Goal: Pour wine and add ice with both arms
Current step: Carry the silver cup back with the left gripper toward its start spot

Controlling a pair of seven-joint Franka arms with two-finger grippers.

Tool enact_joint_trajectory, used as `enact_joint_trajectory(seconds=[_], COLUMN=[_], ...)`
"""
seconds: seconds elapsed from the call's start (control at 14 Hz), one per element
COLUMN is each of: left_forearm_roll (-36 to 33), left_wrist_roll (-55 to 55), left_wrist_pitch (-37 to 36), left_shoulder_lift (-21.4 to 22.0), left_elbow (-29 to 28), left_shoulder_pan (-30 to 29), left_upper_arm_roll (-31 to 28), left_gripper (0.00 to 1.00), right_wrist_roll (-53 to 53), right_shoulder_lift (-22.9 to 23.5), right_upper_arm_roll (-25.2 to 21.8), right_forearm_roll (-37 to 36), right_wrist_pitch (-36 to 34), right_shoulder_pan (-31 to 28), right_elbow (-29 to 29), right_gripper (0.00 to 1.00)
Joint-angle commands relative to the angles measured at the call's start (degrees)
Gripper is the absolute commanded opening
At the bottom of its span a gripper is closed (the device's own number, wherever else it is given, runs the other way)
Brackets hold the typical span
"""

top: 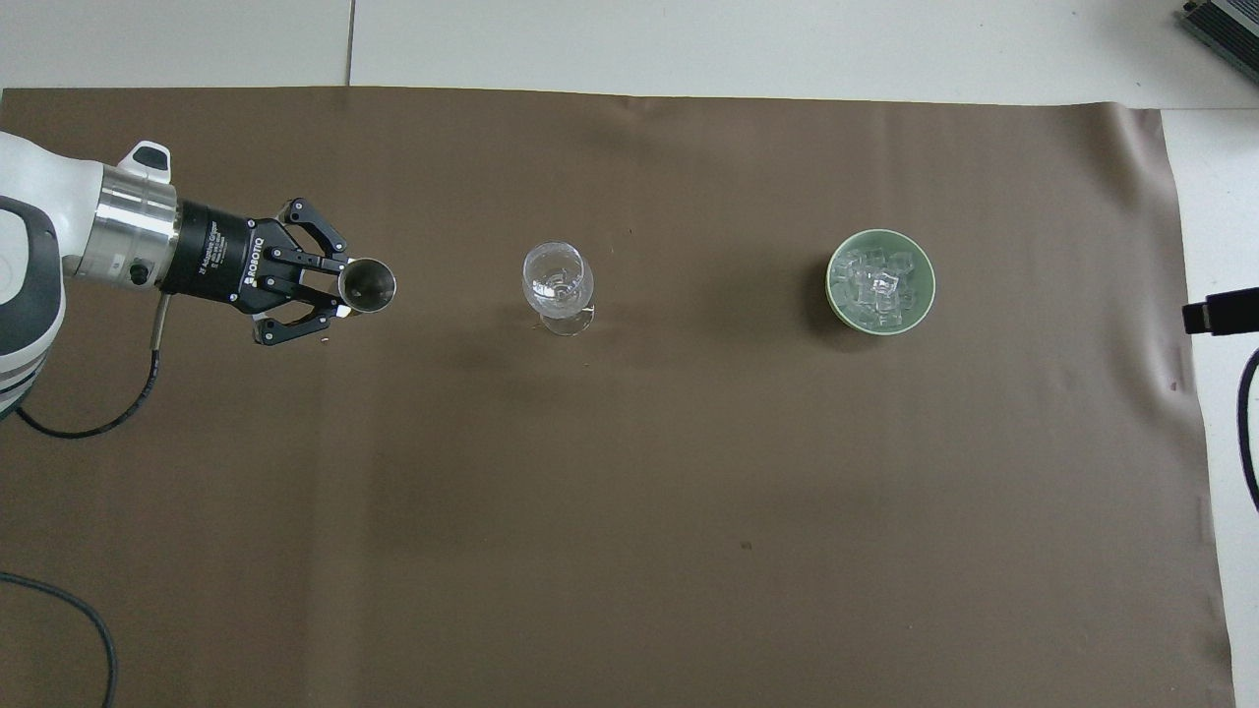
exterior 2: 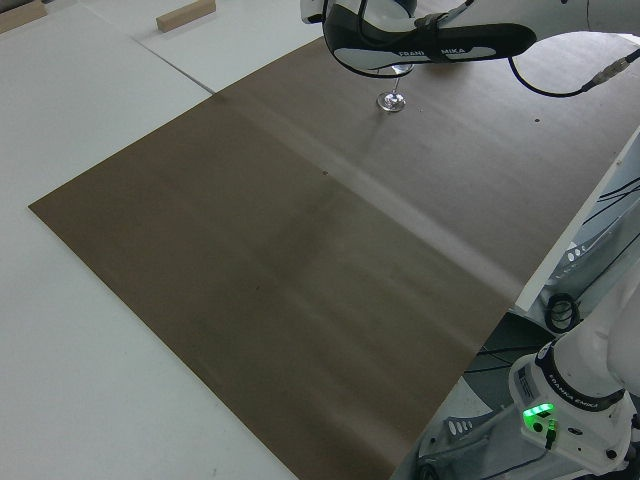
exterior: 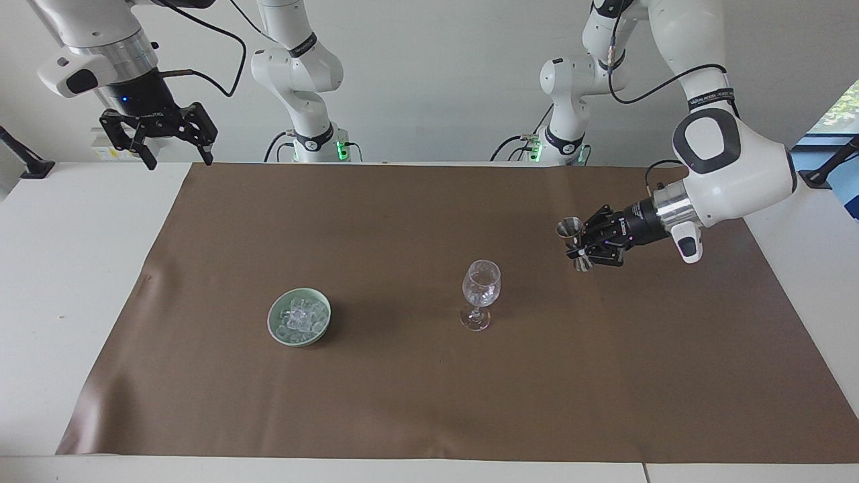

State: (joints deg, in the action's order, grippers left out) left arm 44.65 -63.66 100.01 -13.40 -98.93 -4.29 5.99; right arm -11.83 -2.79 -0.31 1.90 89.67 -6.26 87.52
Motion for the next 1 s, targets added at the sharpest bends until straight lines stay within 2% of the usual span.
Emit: enact_joint_trajectory(seconds=[0.0,0.36,0.64,0.86,0.93], left_forearm_roll=[3.2,5.7,6.9,8.5,9.4], left_wrist_roll=[3.1,3.9,4.5,4.4,4.4], left_wrist_pitch=[-3.2,-3.9,-3.7,-3.9,-5.0], left_shoulder_lift=[-2.2,-5.1,-5.6,-6.0,-7.5], left_elbow=[0.7,0.6,-0.2,-0.6,-0.3], left_shoulder_pan=[-3.3,-6.5,-6.7,-7.6,-8.0], left_upper_arm_roll=[0.4,0.5,0.6,0.6,0.6], left_gripper=[0.0,0.0,0.0,0.0,0.0], right_wrist_roll=[1.2,1.0,1.3,7.4,9.3], right_shoulder_lift=[-1.1,-1.1,-1.2,-1.3,-1.3], right_upper_arm_roll=[0.4,0.4,0.4,0.5,0.5], right_forearm_roll=[1.0,0.9,0.8,0.7,0.1], right_wrist_pitch=[0.1,0.1,0.0,0.1,0.3], right_shoulder_pan=[0.8,0.4,1.0,2.6,3.7], right_elbow=[1.1,1.1,1.2,1.6,1.6], right_gripper=[1.0,1.0,1.0,1.0,1.0])
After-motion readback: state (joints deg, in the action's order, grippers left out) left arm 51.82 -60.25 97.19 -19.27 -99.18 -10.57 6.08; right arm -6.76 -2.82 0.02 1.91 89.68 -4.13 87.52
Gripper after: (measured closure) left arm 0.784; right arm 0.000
